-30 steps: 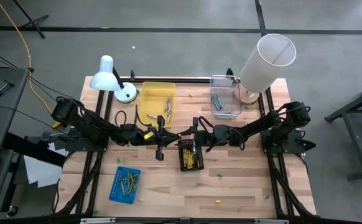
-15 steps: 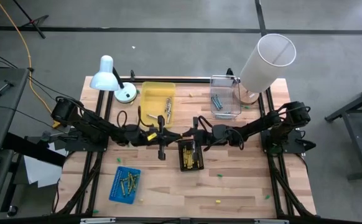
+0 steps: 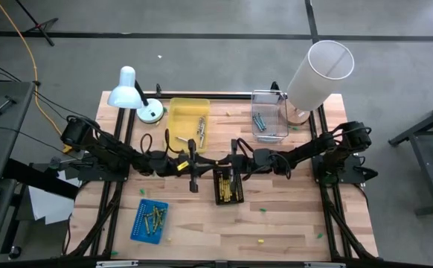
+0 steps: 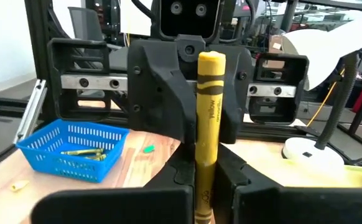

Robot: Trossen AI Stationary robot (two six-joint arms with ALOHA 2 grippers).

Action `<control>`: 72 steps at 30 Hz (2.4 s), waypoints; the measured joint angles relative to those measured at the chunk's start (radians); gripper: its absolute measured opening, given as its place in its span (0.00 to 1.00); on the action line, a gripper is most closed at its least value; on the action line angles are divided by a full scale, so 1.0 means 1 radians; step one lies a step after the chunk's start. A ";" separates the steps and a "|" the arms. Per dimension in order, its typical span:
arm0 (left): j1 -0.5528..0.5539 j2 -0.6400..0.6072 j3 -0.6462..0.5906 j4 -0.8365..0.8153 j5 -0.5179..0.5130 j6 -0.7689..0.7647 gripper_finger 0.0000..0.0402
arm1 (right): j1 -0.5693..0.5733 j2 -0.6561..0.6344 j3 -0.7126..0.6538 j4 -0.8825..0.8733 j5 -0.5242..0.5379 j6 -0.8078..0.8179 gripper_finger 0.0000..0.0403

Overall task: Sort crayons
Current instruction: Put the yellow crayon into the black bin, then return to Home Position

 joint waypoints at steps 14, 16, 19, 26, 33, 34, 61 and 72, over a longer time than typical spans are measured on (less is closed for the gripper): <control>-0.069 -0.212 -0.002 -0.409 -0.314 0.051 0.38 | 0.003 -0.001 -0.005 -0.068 0.056 -0.023 0.02; -0.075 -0.268 -0.002 -0.498 -0.308 0.023 0.39 | 0.001 -0.001 -0.005 -0.075 0.060 -0.027 0.02; -0.087 -0.341 -0.002 -0.632 -0.307 -0.003 0.39 | 0.001 -0.004 -0.005 -0.099 0.073 -0.041 0.01; -0.136 -0.542 -0.002 -0.901 -0.368 -0.093 0.39 | 0.017 -0.102 -0.006 -0.394 0.143 0.164 0.01; -0.162 -0.625 -0.001 -0.990 -0.386 -0.167 0.39 | 0.125 -0.101 -0.005 -0.555 0.137 0.700 0.01; -0.161 -0.625 -0.001 -0.992 -0.391 -0.168 0.39 | 0.138 -0.092 -0.005 -0.579 0.139 0.784 0.01; -0.160 -0.616 -0.001 -1.004 -0.409 -0.175 0.39 | 0.202 0.045 -0.006 -0.592 0.240 1.183 0.12; -0.160 -0.616 -0.001 -1.021 -0.406 -0.187 0.39 | 0.189 -0.007 -0.006 -0.602 0.168 1.094 0.38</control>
